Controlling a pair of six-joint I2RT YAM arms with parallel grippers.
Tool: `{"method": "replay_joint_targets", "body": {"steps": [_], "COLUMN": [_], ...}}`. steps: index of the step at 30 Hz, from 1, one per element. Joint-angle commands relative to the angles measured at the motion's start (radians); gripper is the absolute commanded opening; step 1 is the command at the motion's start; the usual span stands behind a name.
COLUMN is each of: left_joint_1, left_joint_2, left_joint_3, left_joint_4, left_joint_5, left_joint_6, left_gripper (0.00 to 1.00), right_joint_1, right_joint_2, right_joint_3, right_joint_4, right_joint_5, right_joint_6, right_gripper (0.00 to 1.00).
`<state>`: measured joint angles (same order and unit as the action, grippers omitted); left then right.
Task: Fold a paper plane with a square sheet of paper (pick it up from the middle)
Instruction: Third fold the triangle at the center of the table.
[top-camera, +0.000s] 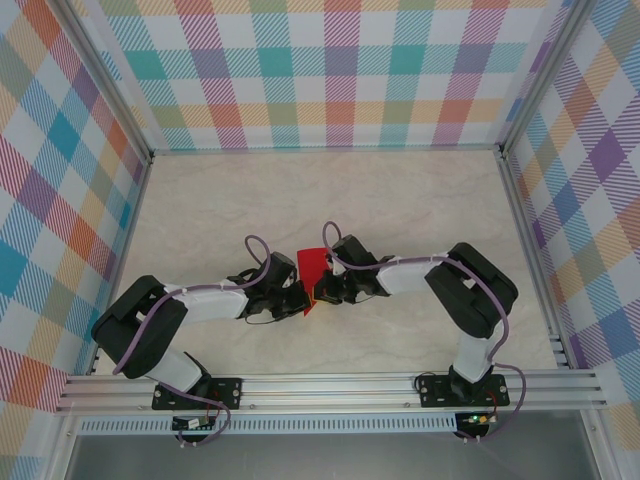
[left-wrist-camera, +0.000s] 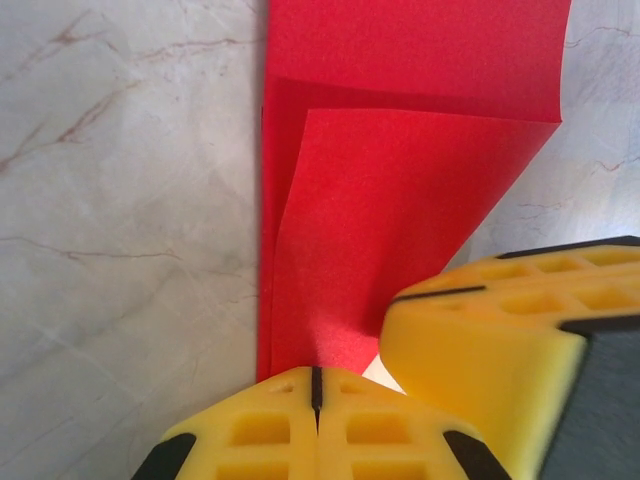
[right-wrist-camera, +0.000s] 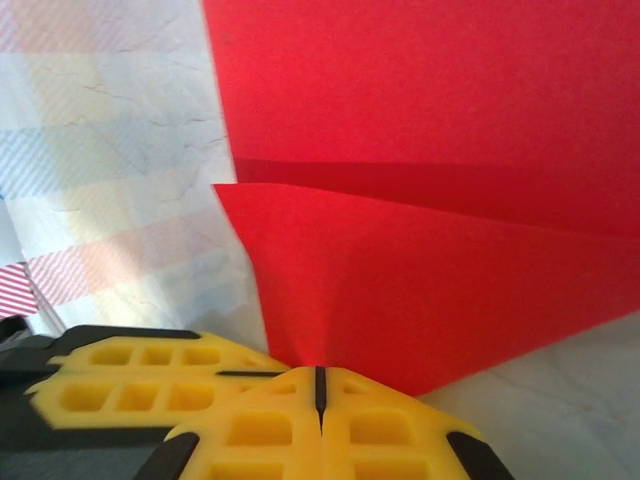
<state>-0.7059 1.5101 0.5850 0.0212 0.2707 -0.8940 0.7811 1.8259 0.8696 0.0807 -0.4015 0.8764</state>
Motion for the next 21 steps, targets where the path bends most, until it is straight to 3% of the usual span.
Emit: {"method": "replay_joint_targets", "body": {"steps": [1, 21], "left_joint_1": [-0.008, -0.009], "left_joint_2": [0.015, 0.007], "left_joint_3": [-0.019, -0.056], "left_joint_4": [-0.134, -0.207], "left_joint_5": [-0.060, -0.076], "left_joint_6": [-0.003, 0.000], "left_gripper": [0.00, 0.00], "right_joint_1": [0.005, -0.202], "right_joint_2": [0.031, 0.062], "right_joint_3": [0.043, 0.047], "right_joint_4": [-0.068, -0.122], "right_joint_5": [0.020, 0.079], "right_joint_6": [-0.040, -0.111], "right_gripper": [0.02, 0.01]}}
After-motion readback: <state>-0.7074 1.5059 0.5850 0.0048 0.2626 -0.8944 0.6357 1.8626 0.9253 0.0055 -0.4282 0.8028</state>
